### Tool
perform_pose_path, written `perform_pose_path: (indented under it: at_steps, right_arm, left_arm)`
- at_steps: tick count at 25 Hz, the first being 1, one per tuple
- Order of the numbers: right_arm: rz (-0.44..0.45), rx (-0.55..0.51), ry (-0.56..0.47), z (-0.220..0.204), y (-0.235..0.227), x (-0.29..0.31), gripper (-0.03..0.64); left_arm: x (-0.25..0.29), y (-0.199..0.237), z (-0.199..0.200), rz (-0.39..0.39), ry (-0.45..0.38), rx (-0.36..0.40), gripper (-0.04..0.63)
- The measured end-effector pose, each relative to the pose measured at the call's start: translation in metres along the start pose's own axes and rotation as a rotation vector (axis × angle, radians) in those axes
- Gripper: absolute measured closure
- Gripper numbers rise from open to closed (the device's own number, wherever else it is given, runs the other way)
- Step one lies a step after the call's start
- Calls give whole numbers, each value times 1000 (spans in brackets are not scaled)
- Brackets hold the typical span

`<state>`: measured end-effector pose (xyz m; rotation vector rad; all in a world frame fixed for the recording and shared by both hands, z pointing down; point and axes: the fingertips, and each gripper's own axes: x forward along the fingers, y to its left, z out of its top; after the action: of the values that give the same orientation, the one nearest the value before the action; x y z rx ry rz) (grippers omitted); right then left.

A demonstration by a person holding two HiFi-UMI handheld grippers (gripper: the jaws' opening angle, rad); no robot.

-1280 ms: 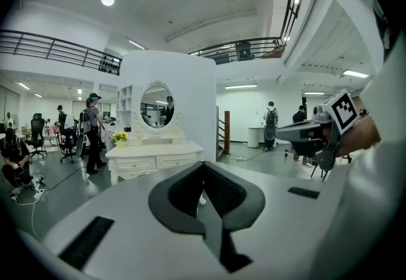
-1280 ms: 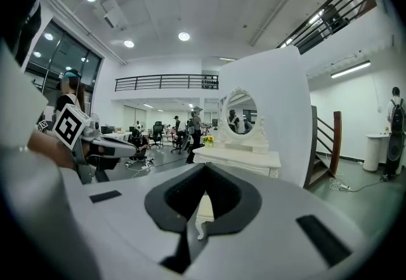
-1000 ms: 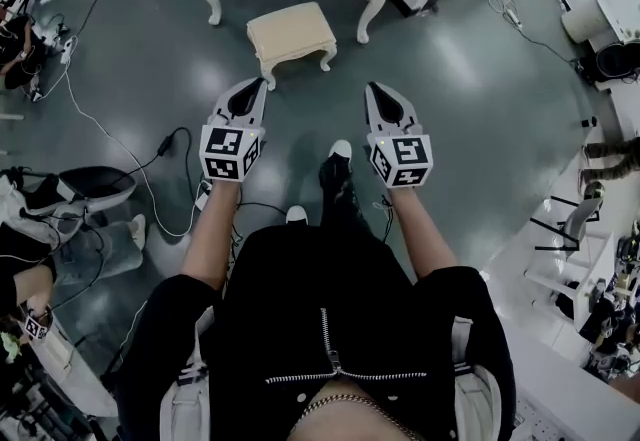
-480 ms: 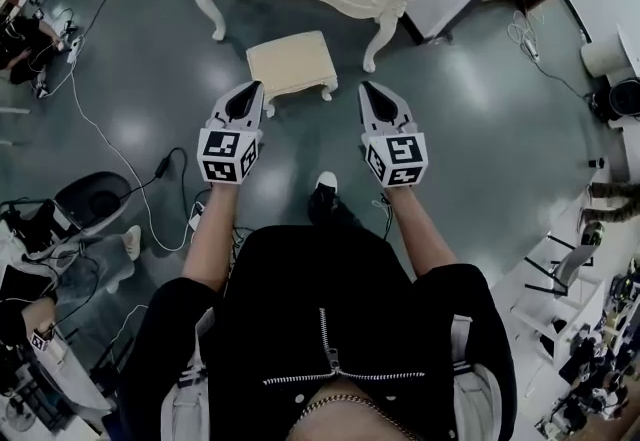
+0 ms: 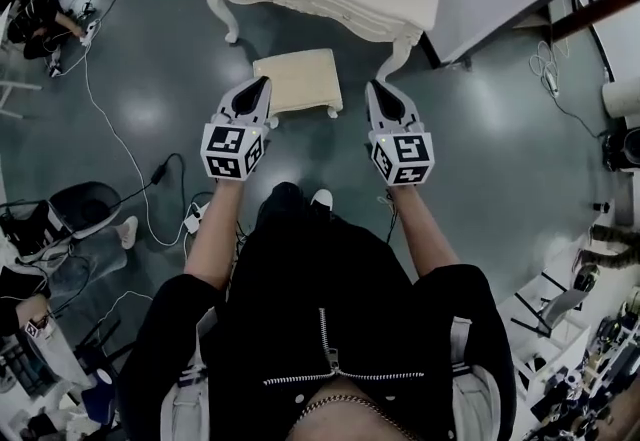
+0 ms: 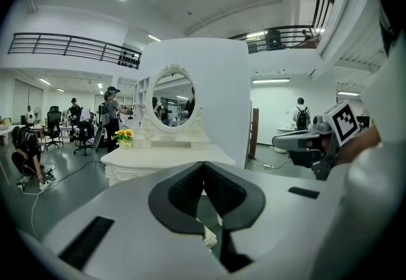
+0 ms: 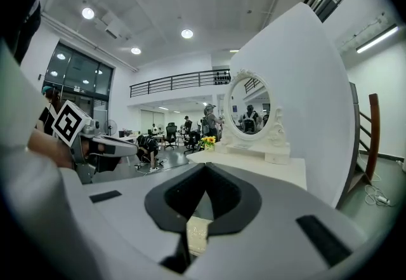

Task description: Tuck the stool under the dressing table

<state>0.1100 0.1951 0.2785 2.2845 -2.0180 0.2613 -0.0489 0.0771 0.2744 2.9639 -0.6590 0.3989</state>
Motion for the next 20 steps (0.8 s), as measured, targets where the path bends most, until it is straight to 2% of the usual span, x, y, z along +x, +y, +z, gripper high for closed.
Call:
perform_pose_path:
  at_steps: [10,20]
  right_arm:
    - [29,-21,-6,16,-14,46,611]
    - [51,-41,1,28,-22,125,611]
  left_arm:
    - [39,29,13,14,-12,-20,574]
    - [85,85,19,22,-21,-39,574]
